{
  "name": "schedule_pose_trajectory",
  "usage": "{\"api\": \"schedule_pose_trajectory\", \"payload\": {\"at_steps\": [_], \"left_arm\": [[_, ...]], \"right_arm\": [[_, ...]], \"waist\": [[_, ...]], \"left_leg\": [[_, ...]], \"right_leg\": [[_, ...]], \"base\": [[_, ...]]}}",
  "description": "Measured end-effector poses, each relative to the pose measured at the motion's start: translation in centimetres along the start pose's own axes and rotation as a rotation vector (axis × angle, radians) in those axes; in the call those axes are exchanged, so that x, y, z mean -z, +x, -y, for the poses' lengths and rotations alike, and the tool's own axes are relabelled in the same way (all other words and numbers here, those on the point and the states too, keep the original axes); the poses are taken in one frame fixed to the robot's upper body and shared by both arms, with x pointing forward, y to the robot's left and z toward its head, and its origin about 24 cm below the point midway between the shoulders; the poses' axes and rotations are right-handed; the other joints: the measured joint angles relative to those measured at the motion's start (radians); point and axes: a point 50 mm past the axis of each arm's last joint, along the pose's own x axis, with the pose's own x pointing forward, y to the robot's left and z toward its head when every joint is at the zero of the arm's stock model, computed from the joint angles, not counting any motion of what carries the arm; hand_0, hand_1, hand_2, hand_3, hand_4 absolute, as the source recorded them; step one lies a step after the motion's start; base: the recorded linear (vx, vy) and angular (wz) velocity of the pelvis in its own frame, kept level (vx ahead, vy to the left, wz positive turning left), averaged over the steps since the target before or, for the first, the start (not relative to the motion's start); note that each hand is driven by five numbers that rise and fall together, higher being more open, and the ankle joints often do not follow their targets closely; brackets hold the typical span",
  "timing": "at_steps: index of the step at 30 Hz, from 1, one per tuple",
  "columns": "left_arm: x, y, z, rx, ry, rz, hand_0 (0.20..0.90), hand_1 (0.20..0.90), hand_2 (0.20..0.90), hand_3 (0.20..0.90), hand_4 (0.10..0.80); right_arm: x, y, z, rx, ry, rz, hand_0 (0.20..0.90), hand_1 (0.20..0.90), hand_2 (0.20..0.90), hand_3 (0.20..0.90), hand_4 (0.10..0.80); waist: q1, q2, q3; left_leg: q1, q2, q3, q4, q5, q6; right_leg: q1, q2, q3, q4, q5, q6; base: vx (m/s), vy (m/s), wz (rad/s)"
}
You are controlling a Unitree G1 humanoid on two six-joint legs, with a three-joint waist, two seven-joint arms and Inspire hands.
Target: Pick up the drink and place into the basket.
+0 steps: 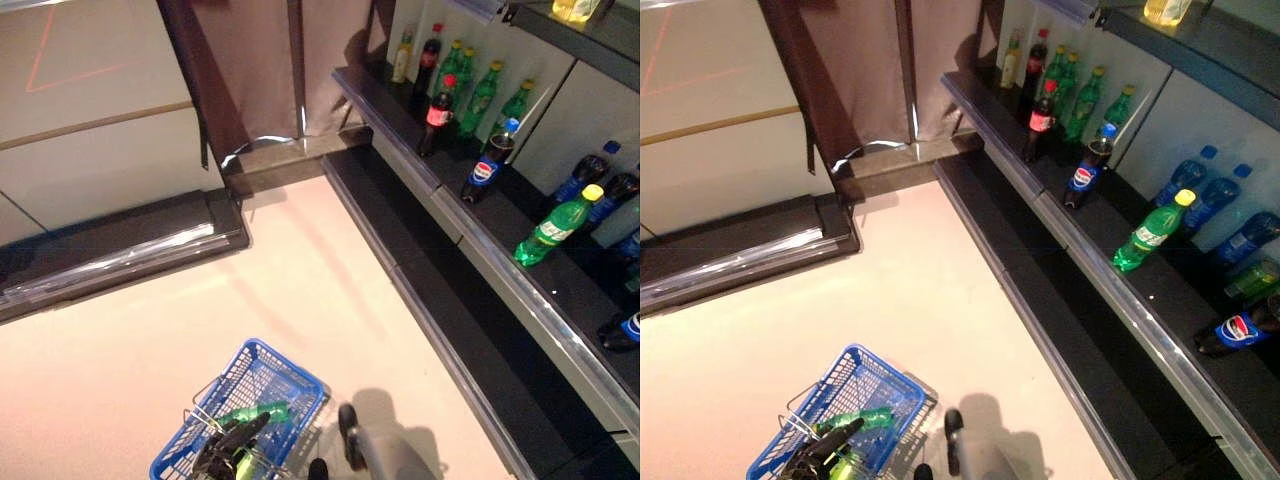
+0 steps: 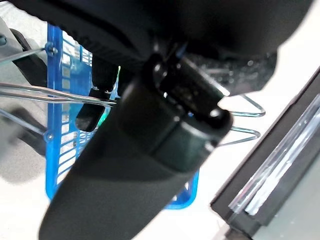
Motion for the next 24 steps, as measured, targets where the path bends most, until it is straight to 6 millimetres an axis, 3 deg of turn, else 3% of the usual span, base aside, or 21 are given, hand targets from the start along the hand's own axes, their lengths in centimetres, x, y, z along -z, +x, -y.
{"api": "schedule_pose_trajectory", "payload": {"at_steps": [1, 2, 3, 4, 5, 6, 7, 9, 10, 11, 13, 16, 17, 18, 20, 21, 22, 23, 24], "left_arm": [[0.4, -0.1, -0.2, -0.008, -0.005, -0.011, 0.3, 0.3, 0.3, 0.2, 0.1], [1.1, -0.3, -0.4, -0.014, -0.005, -0.03, 0.3, 0.3, 0.3, 0.2, 0.1], [2.0, -0.6, -0.7, -0.028, -0.007, -0.057, 0.3, 0.3, 0.3, 0.2, 0.1], [2.5, -0.6, -0.8, -0.044, -0.007, -0.078, 0.3, 0.3, 0.3, 0.2, 0.1], [2.5, -0.4, -0.5, -0.062, -0.037, -0.079, 0.3, 0.3, 0.3, 0.2, 0.1], [2.3, -0.4, -0.4, -0.064, -0.049, -0.067, 0.3, 0.3, 0.3, 0.2, 0.1], [1.9, -0.2, -0.1, -0.066, -0.091, -0.045, 0.3, 0.3, 0.3, 0.2, 0.1], [1.7, -0.1, 0.1, -0.059, -0.089, -0.029, 0.3, 0.3, 0.3, 0.2, 0.1], [1.5, -0.1, 0.2, -0.057, -0.09, -0.02, 0.3, 0.3, 0.3, 0.2, 0.1], [1.1, 0.0, 0.4, -0.05, -0.088, -0.001, 0.3, 0.3, 0.3, 0.2, 0.1], [-0.6, 0.4, 1.0, -0.017, -0.074, 0.057, 0.3, 0.3, 0.3, 0.2, 0.1], [-1.6, 0.5, 1.1, -0.003, -0.076, 0.091, 0.3, 0.3, 0.3, 0.2, 0.1], [-2.0, 0.5, 0.9, 0.004, -0.063, 0.105, 0.3, 0.3, 0.3, 0.2, 0.1], [-2.1, 0.5, 1.0, 0.017, -0.058, 0.107, 0.3, 0.3, 0.3, 0.2, 0.1], [-2.1, 0.6, 2.1, 0.055, -0.073, 0.129, 0.3, 0.3, 0.3, 0.2, 0.1], [-2.3, 0.7, 2.9, 0.075, -0.073, 0.14, 0.3, 0.3, 0.3, 0.2, 0.1], [-2.3, 0.8, 3.5, 0.086, -0.074, 0.132, 0.3, 0.3, 0.3, 0.2, 0.1], [-1.7, 0.8, 3.9, 0.084, -0.078, 0.113, 0.3, 0.3, 0.3, 0.2, 0.1], [-1.3, 0.8, 4.0, 0.077, -0.081, 0.1, 0.3, 0.3, 0.3, 0.2, 0.1]], "right_arm": [[0.5, 0.0, 0.4, 0.01, 0.009, -0.015, 0.9, 0.9, 0.9, 0.9, 0.8], [1.7, -0.2, 1.2, 0.03, 0.019, -0.043, 0.9, 0.9, 0.9, 0.9, 0.8], [2.3, -0.2, 1.8, 0.047, 0.024, -0.064, 0.9, 0.9, 0.9, 0.9, 0.8], [2.8, -0.3, 2.0, 0.058, 0.032, -0.086, 0.9, 0.9, 0.9, 0.9, 0.8], [3.3, -0.3, 1.7, 0.051, 0.035, -0.101, 0.9, 0.9, 0.9, 0.9, 0.8], [3.1, -0.3, 1.4, 0.044, 0.035, -0.098, 0.9, 0.9, 0.9, 0.9, 0.8], [2.4, -0.2, 0.9, 0.026, 0.015, -0.066, 0.9, 0.9, 0.9, 0.9, 0.8], [0.5, 0.0, 0.1, -0.001, -0.008, 0.005, 0.9, 0.9, 0.9, 0.9, 0.8], [-1.3, 0.0, -0.8, -0.033, -0.019, 0.067, 0.9, 0.9, 0.9, 0.9, 0.8], [-2.3, 0.0, -1.3, -0.051, -0.029, 0.097, 0.9, 0.9, 0.9, 0.9, 0.8], [-4.4, -0.1, -2.5, -0.09, -0.073, 0.162, 0.9, 0.9, 0.9, 0.9, 0.8], [-6.4, -0.2, -3.4, -0.112, -0.099, 0.217, 0.9, 0.9, 0.9, 0.9, 0.8], [-8.0, -0.4, -4.2, -0.13, -0.117, 0.255, 0.9, 0.9, 0.9, 0.9, 0.8], [-8.2, -0.4, -4.4, -0.129, -0.122, 0.257, 0.9, 0.9, 0.9, 0.9, 0.8], [-9.0, -0.4, -4.0, -0.111, -0.128, 0.263, 0.9, 0.9, 0.9, 0.9, 0.8], [-9.0, -0.4, -3.6, -0.103, -0.13, 0.263, 0.9, 0.9, 0.9, 0.9, 0.8], [-8.8, -0.3, -3.1, -0.09, -0.131, 0.255, 0.9, 0.9, 0.9, 0.9, 0.8], [-8.4, -0.3, -2.4, -0.073, -0.133, 0.246, 0.9, 0.9, 0.9, 0.9, 0.8], [-8.3, -0.3, -2.0, -0.067, -0.137, 0.248, 0.9, 0.9, 0.9, 0.9, 0.8]], "waist": [[-0.002, -0.002, -0.003], [-0.013, 0.003, -0.015], [-0.029, 0.024, -0.032], [-0.051, 0.037, -0.036], [-0.05, 0.026, -0.055], [-0.049, 0.028, -0.06], [-0.03, 0.024, -0.079], [-0.021, 0.028, -0.081], [-0.018, 0.004, -0.088], [-0.004, -0.017, -0.088], [0.05, -0.069, -0.084], [0.082, -0.079, -0.083], [0.1, -0.075, -0.076], [0.12, -0.062, -0.075], [0.164, -0.011, -0.051], [0.16, -0.002, -0.04], [0.157, 0.008, -0.032], [0.161, 0.032, -0.04], [0.15, 0.055, -0.037]], "left_leg": [[0.021, 0.0, 0.002, 0.011, -0.034, -0.004], [0.072, 0.012, -0.013, 0.033, -0.09, -0.018], [0.097, 0.041, -0.033, 0.061, -0.13, -0.034], [0.093, 0.06, -0.044, 0.139, -0.156, -0.07], [0.051, 0.059, -0.013, 0.299, -0.125, -0.152], [0.001, 0.062, 0.007, 0.417, -0.106, -0.197], [-0.094, 0.073, 0.021, 0.641, -0.05, -0.282], [-0.164, 0.067, 0.012, 0.817, 0.011, -0.31], [-0.24, 0.028, 0.005, 0.93, 0.031, -0.296], [-0.288, 0.013, 0.009, 0.951, 0.026, -0.283], [-0.394, 0.003, 0.021, 0.832, 0.0, -0.208], [-0.453, 0.036, -0.011, 0.566, 0.011, -0.182], [-0.476, 0.067, -0.057, 0.385, 0.038, -0.154], [-0.464, 0.094, -0.095, 0.244, 0.065, -0.143], [-0.46, 0.164, -0.213, -0.008, 0.154, -0.194], [-0.46, 0.159, -0.236, 0.0, 0.17, -0.188], [-0.461, 0.151, -0.251, 0.035, 0.178, -0.183], [-0.441, 0.145, -0.254, 0.061, 0.19, -0.175], [-0.425, 0.148, -0.226, 0.065, 0.265, -0.168]], "right_leg": [[0.009, -0.004, -0.03, -0.006, 0.007, -0.007], [0.033, -0.003, -0.04, 0.0, 0.026, -0.032], [0.048, 0.023, -0.038, 0.03, 0.043, -0.056], [0.082, 0.039, -0.04, 0.037, 0.03, -0.111], [0.139, 0.042, -0.046, 0.013, -0.002, -0.163], [0.16, 0.042, -0.047, -0.005, -0.014, -0.17], [0.204, 0.057, -0.038, -0.03, -0.029, -0.187], [0.268, 0.08, 0.003, -0.051, -0.049, -0.194], [0.327, 0.083, 0.084, -0.093, -0.052, -0.19], [0.36, 0.082, 0.136, -0.117, -0.049, -0.188], [0.429, 0.082, 0.27, -0.169, -0.042, -0.189], [0.488, 0.1, 0.382, -0.206, -0.041, -0.186], [0.535, 0.12, 0.475, -0.23, -0.048, -0.17], [0.542, 0.123, 0.521, -0.25, -0.062, -0.158], [0.577, 0.123, 0.52, -0.253, -0.104, -0.14], [0.596, 0.119, 0.55, -0.25, -0.113, -0.147], [0.617, 0.106, 0.573, -0.253, -0.124, -0.134], [0.629, 0.088, 0.559, -0.234, -0.155, -0.097], [0.628, 0.091, 0.534, -0.195, -0.185, -0.056]], "base": [[0.503, -0.015, -0.06], [0.454, -0.023, 0.19], [0.533, -0.046, 0.56], [0.424, -0.059, 0.71], [0.49, -0.06, 0.59], [0.519, -0.036, 0.26], [0.432, -0.01, -0.06], [0.418, 0.017, -0.2], [0.411, 0.047, -0.23], [0.394, 0.065, -0.35], [0.368, 0.158, -0.74], [0.436, 0.304, -0.94], [0.601, 0.459, -1.36], [0.441, 0.387, -1.58], [0.345, 0.461, -1.65], [0.248, 0.444, -1.26], [0.257, 0.529, -1.24], [0.249, 0.486, -1.5], [0.307, 0.531, -1.48]]}}
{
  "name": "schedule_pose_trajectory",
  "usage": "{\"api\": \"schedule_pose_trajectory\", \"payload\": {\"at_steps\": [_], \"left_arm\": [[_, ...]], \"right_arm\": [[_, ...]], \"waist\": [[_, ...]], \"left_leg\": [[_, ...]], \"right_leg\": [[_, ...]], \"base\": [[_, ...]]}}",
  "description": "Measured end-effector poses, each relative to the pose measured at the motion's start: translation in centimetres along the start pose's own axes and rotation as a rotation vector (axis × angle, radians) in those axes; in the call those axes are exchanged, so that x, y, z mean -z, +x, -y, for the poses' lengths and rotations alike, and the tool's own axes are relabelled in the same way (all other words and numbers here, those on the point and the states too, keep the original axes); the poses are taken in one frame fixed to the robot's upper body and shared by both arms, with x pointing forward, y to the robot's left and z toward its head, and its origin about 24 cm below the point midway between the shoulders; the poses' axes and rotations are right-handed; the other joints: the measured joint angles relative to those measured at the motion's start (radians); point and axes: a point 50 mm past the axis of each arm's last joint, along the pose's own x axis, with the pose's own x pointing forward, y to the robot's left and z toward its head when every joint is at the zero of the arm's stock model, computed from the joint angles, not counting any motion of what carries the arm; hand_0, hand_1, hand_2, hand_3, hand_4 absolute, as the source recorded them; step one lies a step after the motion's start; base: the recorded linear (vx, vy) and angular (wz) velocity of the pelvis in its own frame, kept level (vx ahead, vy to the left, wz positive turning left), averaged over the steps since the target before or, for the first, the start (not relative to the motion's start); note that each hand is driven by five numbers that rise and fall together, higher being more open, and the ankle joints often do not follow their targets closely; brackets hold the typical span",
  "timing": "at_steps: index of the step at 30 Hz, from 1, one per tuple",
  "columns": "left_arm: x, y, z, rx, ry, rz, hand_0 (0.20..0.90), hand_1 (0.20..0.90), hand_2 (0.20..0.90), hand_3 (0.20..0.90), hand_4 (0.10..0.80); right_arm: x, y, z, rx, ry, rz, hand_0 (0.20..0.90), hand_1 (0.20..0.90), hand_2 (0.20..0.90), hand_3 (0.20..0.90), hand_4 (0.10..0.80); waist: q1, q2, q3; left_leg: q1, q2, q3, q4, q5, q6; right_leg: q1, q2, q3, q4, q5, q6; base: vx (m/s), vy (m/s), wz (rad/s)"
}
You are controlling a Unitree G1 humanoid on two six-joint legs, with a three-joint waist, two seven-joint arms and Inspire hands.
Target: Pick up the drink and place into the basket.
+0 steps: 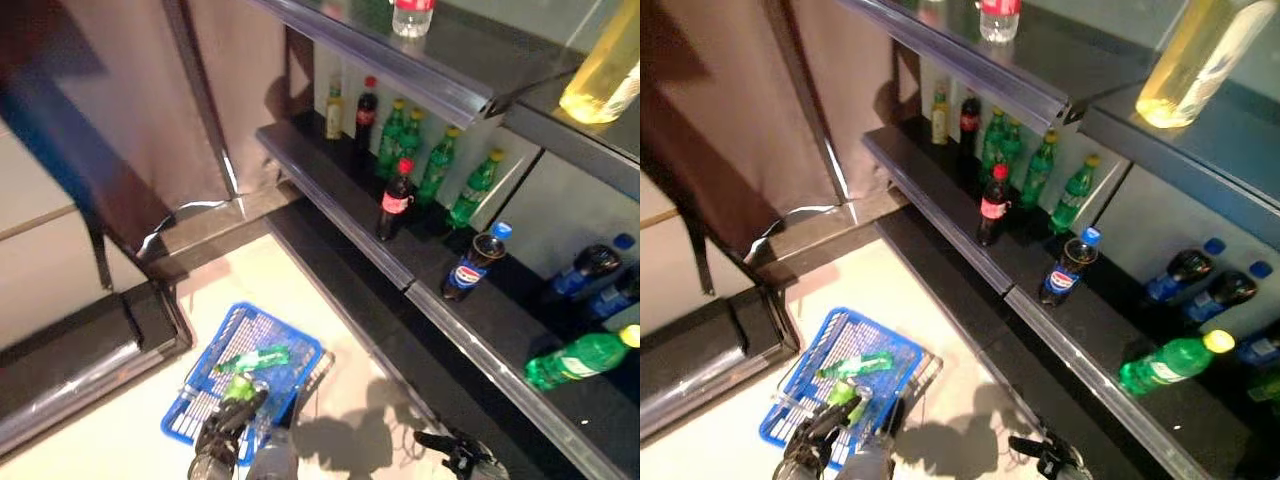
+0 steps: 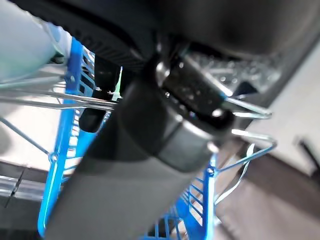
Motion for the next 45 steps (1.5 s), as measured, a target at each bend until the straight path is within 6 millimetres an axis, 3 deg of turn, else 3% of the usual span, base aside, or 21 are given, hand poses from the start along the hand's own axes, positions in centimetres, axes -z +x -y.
{"api": "schedule_pose_trajectory", "payload": {"at_steps": [1, 2, 3, 4, 5, 8, 11, 13, 17, 21, 23, 25, 26, 27, 29, 31, 32, 34, 38, 42, 45], "left_arm": [[-0.2, 0.3, 0.1, -0.012, 0.021, -0.023, 0.3, 0.3, 0.3, 0.2, 0.1], [-0.3, 0.5, 0.2, -0.019, 0.042, -0.043, 0.3, 0.3, 0.3, 0.2, 0.1], [-0.3, 0.5, 0.3, -0.014, 0.072, -0.052, 0.3, 0.3, 0.3, 0.2, 0.1], [-0.3, 0.5, 0.0, -0.006, 0.112, -0.071, 0.3, 0.3, 0.3, 0.2, 0.1], [-0.1, 0.3, -0.7, -0.019, 0.106, -0.071, 0.3, 0.3, 0.3, 0.2, 0.1], [-0.3, 0.1, -2.1, -0.067, 0.089, -0.076, 0.3, 0.3, 0.3, 0.2, 0.1], [-0.5, 0.1, -2.2, -0.062, 0.096, -0.069, 0.3, 0.3, 0.3, 0.2, 0.1], [-0.6, 0.1, -2.3, -0.067, 0.092, -0.066, 0.3, 0.3, 0.3, 0.2, 0.1], [-1.0, -0.2, -3.6, -0.099, 0.069, -0.042, 0.3, 0.3, 0.3, 0.2, 0.1], [-0.6, -0.7, -4.7, -0.141, 0.067, -0.055, 0.3, 0.3, 0.3, 0.2, 0.1], [0.5, -1.3, -5.7, -0.171, 0.063, -0.091, 0.3, 0.3, 0.3, 0.2, 0.1], [1.7, -2.4, -7.5, -0.22, 0.063, -0.127, 0.3, 0.3, 0.3, 0.2, 0.1], [2.0, -2.6, -7.7, -0.228, 0.064, -0.136, 0.3, 0.3, 0.3, 0.2, 0.1], [2.3, -2.7, -8.0, -0.233, 0.078, -0.149, 0.3, 0.3, 0.3, 0.2, 0.1], [2.3, -3.2, -9.0, -0.289, 0.039, -0.145, 0.3, 0.3, 0.3, 0.2, 0.1], [2.0, -3.3, -9.6, -0.332, 0.007, -0.124, 0.3, 0.3, 0.3, 0.2, 0.1], [2.2, -3.3, -9.9, -0.349, 0.026, -0.15, 0.3, 0.3, 0.3, 0.2, 0.1], [1.7, -3.1, -9.8, -0.333, 0.089, -0.155, 0.3, 0.3, 0.3, 0.2, 0.1], [1.3, -2.8, -9.5, -0.321, 0.116, -0.151, 0.3, 0.3, 0.3, 0.2, 0.1], [-1.0, -1.1, -6.4, -0.213, 0.172, -0.089, 0.3, 0.3, 0.3, 0.2, 0.1], [-3.5, 0.2, -3.0, -0.14, 0.18, -0.015, 0.3, 0.3, 0.3, 0.2, 0.1]], "right_arm": [[0.6, -0.1, -0.3, -0.01, 0.01, -0.004, 0.9, 0.9, 0.9, 0.9, 0.8], [1.6, -0.3, -0.3, -0.01, 0.014, -0.023, 0.9, 0.9, 0.9, 0.9, 0.8], [2.8, -0.6, -0.2, -0.006, 0.017, -0.056, 0.9, 0.9, 0.9, 0.9, 0.8], [4.1, -0.8, -0.2, -0.009, 0.001, -0.096, 0.9, 0.9, 0.9, 0.9, 0.8], [3.6, -0.7, -0.2, -0.005, 0.002, -0.073, 0.9, 0.9, 0.9, 0.9, 0.8], [2.6, -0.7, 0.0, -0.013, -0.03, -0.02, 0.9, 0.9, 0.9, 0.9, 0.8], [2.5, -0.7, -0.5, -0.026, -0.028, -0.009, 0.9, 0.9, 0.9, 0.9, 0.8], [2.2, -0.7, -0.7, -0.032, -0.034, -0.001, 0.9, 0.9, 0.9, 0.9, 0.8], [1.0, -0.7, -4.7, -0.14, -0.036, 0.039, 0.9, 0.9, 0.9, 0.9, 0.8], [1.7, -0.8, -4.6, -0.137, -0.042, 0.015, 0.9, 0.9, 0.9, 0.9, 0.8], [2.9, -0.9, -3.7, -0.116, -0.043, -0.016, 0.9, 0.9, 0.9, 0.9, 0.8], [3.6, -1.1, -3.1, -0.103, -0.051, -0.035, 0.9, 0.9, 0.9, 0.9, 0.8], [3.7, -1.1, -2.9, -0.098, -0.052, -0.038, 0.9, 0.9, 0.9, 0.9, 0.8], [4.0, -1.1, -2.5, -0.087, -0.057, -0.051, 0.9, 0.9, 0.9, 0.9, 0.8], [3.8, -1.0, -2.6, -0.093, -0.072, -0.054, 0.9, 0.9, 0.9, 0.9, 0.8], [3.4, -1.0, -2.3, -0.093, -0.079, -0.035, 0.9, 0.9, 0.9, 0.9, 0.8], [3.5, -0.9, -1.3, -0.066, -0.089, -0.04, 0.9, 0.9, 0.9, 0.9, 0.8], [3.6, -1.0, -1.6, -0.08, -0.116, -0.045, 0.9, 0.9, 0.9, 0.9, 0.8], [1.4, -1.0, -4.3, -0.166, -0.234, 0.048, 0.9, 0.9, 0.9, 0.9, 0.8], [-4.1, -2.8, -9.1, -0.322, -0.442, 0.321, 0.9, 0.9, 0.9, 0.9, 0.8], [-10.6, -6.2, -12.7, -0.42, -0.574, 0.62, 0.9, 0.9, 0.9, 0.9, 0.8]], "waist": [[-0.042, -0.005, 0.021], [-0.081, -0.01, 0.021], [-0.097, -0.011, 0.023], [-0.078, -0.011, 0.024], [-0.062, -0.016, 0.022], [-0.077, -0.021, 0.022], [-0.05, -0.024, 0.021], [-0.021, -0.031, 0.017], [-0.002, -0.034, 0.013], [-0.017, -0.018, -0.022], [-0.03, -0.002, -0.041], [-0.024, -0.011, -0.046], [-0.018, -0.017, -0.049], [-0.008, -0.044, -0.05], [0.036, -0.095, -0.053], [0.019, -0.082, -0.053], [0.005, -0.044, -0.048], [-0.003, -0.059, -0.049], [0.021, -0.073, -0.025], [0.016, -0.067, 0.052], [0.019, -0.056, 0.139]], "left_leg": [[0.024, -0.022, 0.052, 0.01, 0.064, 0.004], [0.051, -0.042, 0.057, -0.013, 0.061, 0.033], [0.084, -0.053, 0.061, -0.029, 0.049, 0.059], [0.136, -0.06, 0.136, -0.061, 0.028, 0.091], [0.154, -0.066, 0.206, -0.075, 0.014, 0.107], [0.179, -0.087, 0.248, -0.083, -0.011, 0.131], [0.179, -0.093, 0.283, -0.078, -0.033, 0.118], [0.178, -0.103, 0.306, -0.078, -0.04, 0.118], [0.178, -0.12, 0.367, -0.077, -0.047, 0.127], [0.159, -0.117, 0.376, -0.076, -0.047, 0.125], [0.14, -0.091, 0.379, -0.057, -0.059, 0.096], [0.126, -0.081, 0.378, -0.01, -0.07, 0.035], [0.123, -0.085, 0.373, 0.0, -0.067, 0.031], [0.107, -0.092, 0.341, 0.033, -0.06, 0.017], [0.096, -0.074, 0.285, 0.123, -0.122, 0.051], [0.112, -0.027, 0.282, 0.12, -0.134, 0.025], [0.149, 0.006, 0.244, 0.074, -0.142, 0.025], [0.159, -0.019, 0.248, 0.044, -0.125, 0.039], [0.154, -0.026, 0.304, 0.029, -0.111, 0.066], [0.078, -0.036, 0.282, 0.071, -0.108, 0.051], [0.039, -0.003, 0.265, 0.076, -0.077, 0.021]], "right_leg": [[-0.014, -0.018, -0.088, 0.104, -0.054, 0.049], [-0.049, -0.037, -0.158, 0.218, -0.076, 0.086], [-0.096, -0.069, -0.19, 0.322, -0.099, 0.103], [-0.165, -0.164, -0.313, 0.371, -0.154, 0.112], [-0.221, -0.234, -0.4, 0.363, -0.151, 0.125], [-0.323, -0.295, -0.497, 0.289, -0.123, 0.149], [-0.316, -0.259, -0.493, 0.293, -0.118, 0.14], [-0.309, -0.263, -0.492, 0.28, -0.117, 0.139], [-0.28, -0.284, -0.491, 0.245, -0.104, 0.126], [-0.26, -0.23, -0.488, 0.186, -0.072, 0.104], [-0.217, -0.178, -0.487, 0.093, -0.033, 0.058], [-0.178, -0.135, -0.484, 0.023, 0.024, 0.022], [-0.173, -0.141, -0.474, 0.009, 0.05, 0.021], [-0.181, -0.164, -0.47, 0.011, 0.065, 0.048], [-0.195, -0.216, -0.488, -0.004, 0.094, 0.063], [-0.173, -0.206, -0.516, -0.02, 0.113, 0.081], [-0.174, -0.189, -0.517, 0.014, 0.091, 0.091], [-0.219, -0.208, -0.486, 0.055, 0.068, 0.101], [-0.298, -0.246, -0.456, 0.146, 0.049, 0.117], [-0.387, -0.304, -0.377, 0.162, 0.049, 0.136], [-0.401, -0.297, -0.383, 0.118, 0.158, 0.179]], "base": [[0.21, 0.3, -0.7], [0.189, 0.309, -0.32], [0.097, 0.242, -0.78], [0.062, 0.233, -1.7], [-0.006, 0.208, -2.15], [-0.087, 0.115, -1.29], [-0.098, -0.021, -0.41], [-0.105, -0.078, -0.46], [-0.095, -0.094, -0.39], [-0.061, -0.114, -0.07], [-0.063, -0.07, 0.2], [-0.048, -0.011, -0.04], [-0.001, 0.032, -0.07], [0.037, 0.059, -0.18], [0.055, 0.082, -0.78], [0.023, 0.059, -0.18], [-0.014, 0.1, 0.32], [-0.051, 0.106, 0.09], [-0.131, -0.115, -0.42], [-0.176, -0.272, 0.1], [-0.042, -0.208, 0.31]]}}
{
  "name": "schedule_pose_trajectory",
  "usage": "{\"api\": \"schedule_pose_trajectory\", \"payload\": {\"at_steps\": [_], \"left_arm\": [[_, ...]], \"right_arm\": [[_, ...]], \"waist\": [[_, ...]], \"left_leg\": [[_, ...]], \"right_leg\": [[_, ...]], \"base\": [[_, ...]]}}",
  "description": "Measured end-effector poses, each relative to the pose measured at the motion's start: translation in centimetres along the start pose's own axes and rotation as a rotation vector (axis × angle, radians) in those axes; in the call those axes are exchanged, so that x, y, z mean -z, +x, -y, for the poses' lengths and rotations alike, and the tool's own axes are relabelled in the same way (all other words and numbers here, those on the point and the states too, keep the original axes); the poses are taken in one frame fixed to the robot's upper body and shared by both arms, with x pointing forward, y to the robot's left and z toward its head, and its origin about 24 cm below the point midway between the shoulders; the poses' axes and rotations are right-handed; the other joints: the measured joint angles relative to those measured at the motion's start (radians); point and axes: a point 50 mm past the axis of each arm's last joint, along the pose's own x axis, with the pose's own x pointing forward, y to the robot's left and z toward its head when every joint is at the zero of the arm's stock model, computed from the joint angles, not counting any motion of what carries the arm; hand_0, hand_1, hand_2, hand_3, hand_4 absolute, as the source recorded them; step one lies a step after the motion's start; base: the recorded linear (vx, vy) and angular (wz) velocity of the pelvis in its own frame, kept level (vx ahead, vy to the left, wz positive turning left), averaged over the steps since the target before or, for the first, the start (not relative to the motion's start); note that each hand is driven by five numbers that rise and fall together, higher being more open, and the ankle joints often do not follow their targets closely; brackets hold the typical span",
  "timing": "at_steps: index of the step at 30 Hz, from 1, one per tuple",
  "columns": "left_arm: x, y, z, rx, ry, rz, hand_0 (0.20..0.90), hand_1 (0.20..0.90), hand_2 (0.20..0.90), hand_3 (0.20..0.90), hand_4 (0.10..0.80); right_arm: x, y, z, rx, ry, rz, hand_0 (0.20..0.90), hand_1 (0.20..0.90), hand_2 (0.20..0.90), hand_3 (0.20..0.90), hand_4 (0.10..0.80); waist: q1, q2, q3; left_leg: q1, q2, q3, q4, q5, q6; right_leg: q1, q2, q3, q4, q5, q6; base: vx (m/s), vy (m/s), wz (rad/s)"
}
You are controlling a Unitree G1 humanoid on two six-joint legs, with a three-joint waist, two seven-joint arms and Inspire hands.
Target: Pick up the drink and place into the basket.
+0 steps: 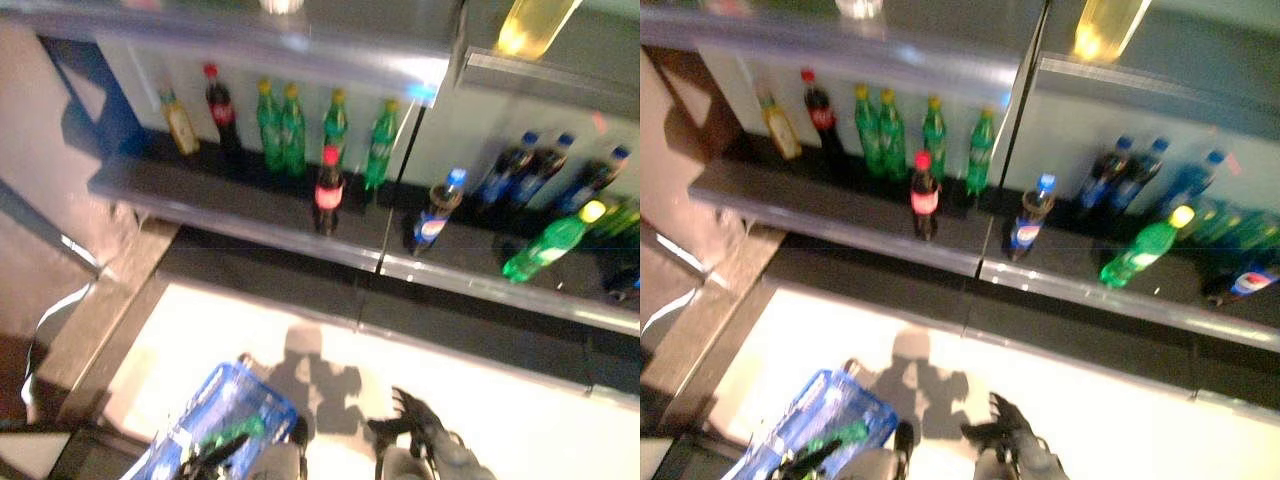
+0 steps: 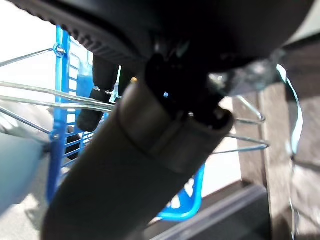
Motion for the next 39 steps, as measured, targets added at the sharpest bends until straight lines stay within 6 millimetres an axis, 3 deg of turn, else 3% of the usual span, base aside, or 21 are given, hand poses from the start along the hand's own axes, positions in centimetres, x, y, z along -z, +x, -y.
{"api": "schedule_pose_trajectory", "payload": {"at_steps": [3, 6, 10, 18, 26, 31, 39], "left_arm": [[-0.3, -0.1, 0.2, 0.007, 0.008, 0.026, 0.3, 0.3, 0.3, 0.2, 0.1], [0.1, -0.5, -1.1, -0.025, 0.007, 0.032, 0.3, 0.3, 0.3, 0.2, 0.1], [0.7, -0.7, -2.4, -0.052, 0.048, 0.016, 0.3, 0.3, 0.3, 0.2, 0.1], [2.2, -1.0, -2.6, -0.055, 0.046, -0.033, 0.3, 0.3, 0.3, 0.2, 0.1], [4.3, -1.7, -4.2, -0.108, 0.018, -0.097, 0.3, 0.3, 0.3, 0.2, 0.1], [5.0, -2.0, -4.8, -0.125, 0.031, -0.123, 0.3, 0.3, 0.3, 0.2, 0.1], [5.8, -2.2, -4.4, -0.108, 0.025, -0.141, 0.3, 0.3, 0.3, 0.2, 0.1]], "right_arm": [[-3.5, -0.8, 1.5, -0.006, -0.069, 0.143, 0.9, 0.9, 0.9, 0.9, 0.8], [-5.1, -2.5, 4.8, 0.041, -0.148, 0.209, 0.9, 0.9, 0.9, 0.9, 0.8], [-6.9, -5.8, 8.3, 0.047, -0.265, 0.283, 0.9, 0.9, 0.9, 0.9, 0.8], [-12.6, -8.5, 7.3, 0.005, -0.209, 0.594, 0.9, 0.9, 0.9, 0.9, 0.8], [-17.5, -10.1, 10.2, 0.254, -0.128, 0.845, 0.9, 0.9, 0.9, 0.9, 0.8], [-17.4, -9.8, 10.6, 0.408, 0.025, 0.864, 0.9, 0.9, 0.9, 0.9, 0.8], [-13.1, -7.7, 11.7, 0.618, 0.159, 0.66, 0.9, 0.9, 0.9, 0.9, 0.8]], "waist": [[0.001, -0.001, 0.003], [-0.004, -0.011, -0.01], [-0.058, -0.02, -0.033], [-0.079, -0.006, -0.088], [-0.079, 0.006, -0.118], [-0.065, 0.009, -0.126], [-0.052, 0.038, -0.11]], "left_leg": [[0.017, 0.055, 0.003, -0.039, 0.028, -0.041], [0.097, 0.084, -0.008, -0.091, 0.033, -0.052], [0.141, 0.083, -0.014, -0.137, 0.045, -0.047], [0.196, 0.078, -0.006, -0.184, 0.044, -0.051], [0.237, 0.079, 0.007, -0.201, 0.041, -0.054], [0.246, 0.078, 0.007, -0.201, 0.037, -0.054], [0.227, 0.06, -0.019, -0.169, 0.028, -0.044]], "right_leg": [[0.017, 0.045, -0.025, -0.032, 0.018, -0.027], [0.094, 0.086, -0.03, -0.087, 0.032, -0.049], [0.146, 0.082, -0.051, -0.139, 0.048, -0.047], [0.216, 0.08, -0.053, -0.216, 0.058, -0.041], [0.253, 0.081, -0.052, -0.23, 0.055, -0.04], [0.263, 0.08, -0.053, -0.229, 0.049, -0.04], [0.259, 0.062, -0.076, -0.199, 0.029, -0.03]], "base": [[0.092, -0.114, 0.15], [0.117, -0.023, -0.15], [0.102, 0.016, 0.03], [0.077, 0.018, 0.01], [0.068, 0.002, -0.02], [0.073, 0.017, 0.01], [0.021, 0.025, 0.09]]}}
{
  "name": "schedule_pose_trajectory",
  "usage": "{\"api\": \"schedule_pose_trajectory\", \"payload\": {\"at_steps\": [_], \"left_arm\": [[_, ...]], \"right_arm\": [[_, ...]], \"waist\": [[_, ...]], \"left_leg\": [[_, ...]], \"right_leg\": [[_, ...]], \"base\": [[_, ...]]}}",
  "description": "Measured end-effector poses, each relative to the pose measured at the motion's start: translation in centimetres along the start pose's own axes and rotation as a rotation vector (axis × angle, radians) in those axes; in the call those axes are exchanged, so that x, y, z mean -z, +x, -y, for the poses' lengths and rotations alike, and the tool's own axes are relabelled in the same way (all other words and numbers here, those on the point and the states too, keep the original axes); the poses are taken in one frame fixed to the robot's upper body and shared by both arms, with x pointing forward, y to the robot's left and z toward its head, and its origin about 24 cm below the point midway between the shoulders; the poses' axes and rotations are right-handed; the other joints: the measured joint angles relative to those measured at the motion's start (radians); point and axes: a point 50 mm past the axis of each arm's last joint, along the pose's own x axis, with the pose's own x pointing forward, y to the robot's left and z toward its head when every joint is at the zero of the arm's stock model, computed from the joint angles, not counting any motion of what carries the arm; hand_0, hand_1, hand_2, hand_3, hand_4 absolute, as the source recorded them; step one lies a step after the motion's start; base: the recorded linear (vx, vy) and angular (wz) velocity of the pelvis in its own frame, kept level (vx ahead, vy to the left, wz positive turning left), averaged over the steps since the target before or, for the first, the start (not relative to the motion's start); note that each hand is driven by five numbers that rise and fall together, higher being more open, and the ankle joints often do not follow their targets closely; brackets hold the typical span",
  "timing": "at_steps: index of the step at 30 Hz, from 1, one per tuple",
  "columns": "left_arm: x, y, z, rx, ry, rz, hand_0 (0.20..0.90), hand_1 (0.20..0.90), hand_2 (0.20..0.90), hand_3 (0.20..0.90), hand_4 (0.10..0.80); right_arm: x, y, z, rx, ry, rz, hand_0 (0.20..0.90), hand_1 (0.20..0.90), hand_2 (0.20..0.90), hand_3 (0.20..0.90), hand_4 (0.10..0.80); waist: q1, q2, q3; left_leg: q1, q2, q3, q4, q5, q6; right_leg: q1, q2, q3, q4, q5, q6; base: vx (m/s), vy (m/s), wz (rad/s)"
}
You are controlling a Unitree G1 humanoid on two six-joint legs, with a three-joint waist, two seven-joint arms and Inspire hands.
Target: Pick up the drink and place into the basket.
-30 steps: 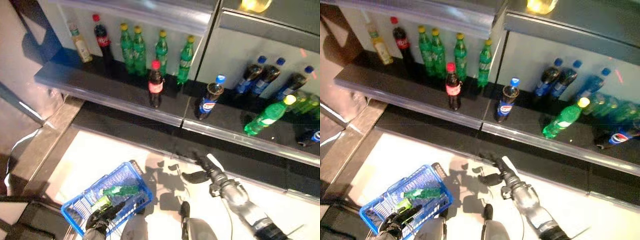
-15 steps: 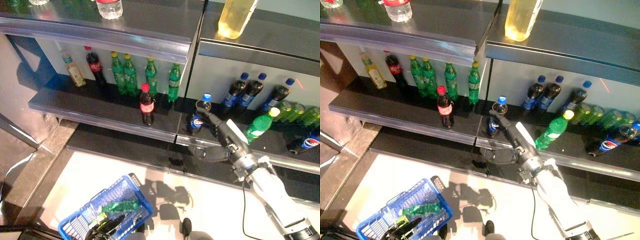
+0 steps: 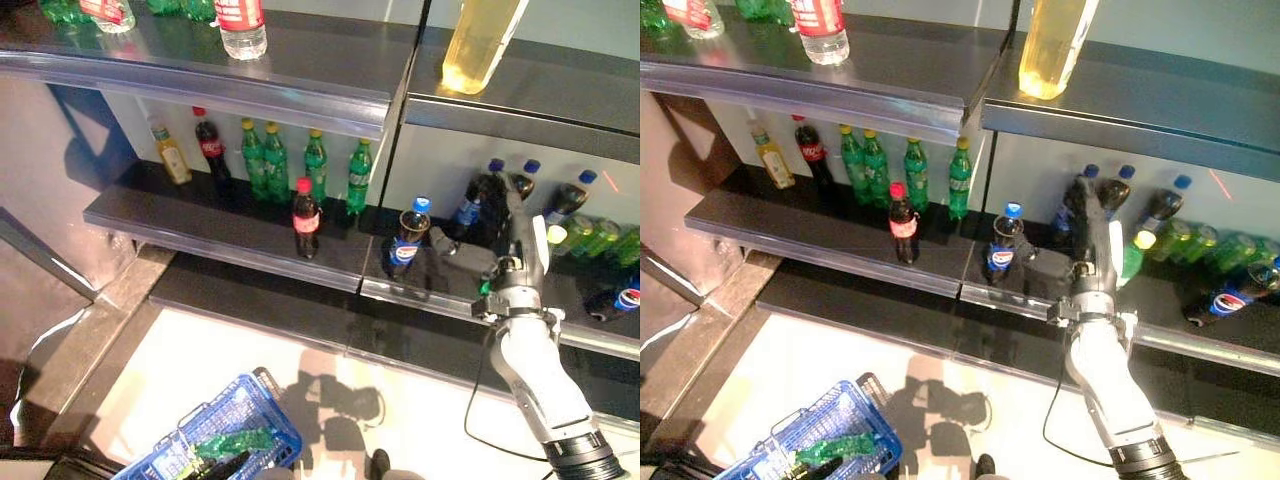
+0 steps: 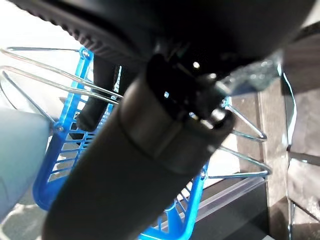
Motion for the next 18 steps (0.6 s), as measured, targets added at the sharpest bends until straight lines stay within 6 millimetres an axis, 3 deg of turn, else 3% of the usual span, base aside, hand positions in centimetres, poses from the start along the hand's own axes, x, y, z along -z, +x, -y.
{"api": "schedule_pose_trajectory", "payload": {"at_steps": [5, 8, 11, 13, 14, 18], "left_arm": [[-0.1, 0.0, 1.6, 0.047, -0.017, 0.01, 0.3, 0.3, 0.3, 0.2, 0.1], [-1.3, 0.2, 3.0, 0.091, -0.02, 0.045, 0.3, 0.3, 0.3, 0.2, 0.1], [-4.4, 0.4, 5.8, 0.173, -0.045, 0.133, 0.3, 0.3, 0.3, 0.2, 0.1], [-5.5, 0.4, 6.8, 0.205, -0.044, 0.165, 0.3, 0.3, 0.3, 0.2, 0.1], [-6.9, 0.2, 7.9, 0.245, -0.039, 0.204, 0.3, 0.3, 0.3, 0.2, 0.1], [-9.4, -0.2, 10.5, 0.32, -0.057, 0.274, 0.3, 0.3, 0.3, 0.2, 0.1]], "right_arm": [[1.5, -0.3, 0.2, 0.014, -0.022, -0.064, 0.9, 0.9, 0.9, 0.9, 0.8], [1.7, -0.4, 0.0, 0.032, -0.02, -0.069, 0.9, 0.9, 0.9, 0.9, 0.8], [0.7, 1.1, -1.0, 0.079, 0.019, -0.029, 0.9, 0.9, 0.9, 0.9, 0.8], [0.3, 1.7, -1.3, 0.107, 0.036, -0.011, 0.9, 0.9, 0.9, 0.9, 0.8], [-0.4, 2.6, -1.6, 0.134, 0.055, 0.018, 0.9, 0.9, 0.9, 0.9, 0.8], [-2.5, 4.3, -2.5, 0.179, 0.095, 0.085, 0.9, 0.9, 0.9, 0.9, 0.8]], "waist": [[-0.001, 0.029, 0.034], [0.002, 0.039, 0.077], [0.002, 0.05, 0.166], [0.009, 0.056, 0.195], [0.014, 0.063, 0.238], [0.026, 0.082, 0.312]], "left_leg": [[-0.038, -0.009, -0.001, 0.061, -0.022, 0.006], [-0.079, -0.009, -0.006, 0.122, -0.04, 0.004], [-0.178, -0.01, -0.01, 0.216, -0.055, 0.005], [-0.215, -0.013, -0.012, 0.246, -0.055, 0.005], [-0.251, -0.017, -0.014, 0.273, -0.055, 0.005], [-0.323, -0.023, -0.024, 0.308, -0.052, 0.004]], "right_leg": [[-0.035, -0.012, -0.001, 0.052, -0.018, 0.004], [-0.074, -0.014, -0.001, 0.115, -0.042, -0.001], [-0.186, -0.023, 0.0, 0.243, -0.074, -0.009], [-0.234, -0.03, 0.0, 0.289, -0.086, -0.011], [-0.278, -0.035, 0.001, 0.333, -0.094, -0.013], [-0.363, -0.047, 0.001, 0.4, -0.097, -0.017]], "base": [[0.002, 0.005, 0.01], [-0.109, 0.023, 0.04], [-0.198, 0.007, 0.03], [-0.226, 0.014, 0.03], [-0.156, 0.015, 0.01], [-0.151, -0.004, 0.02]]}}
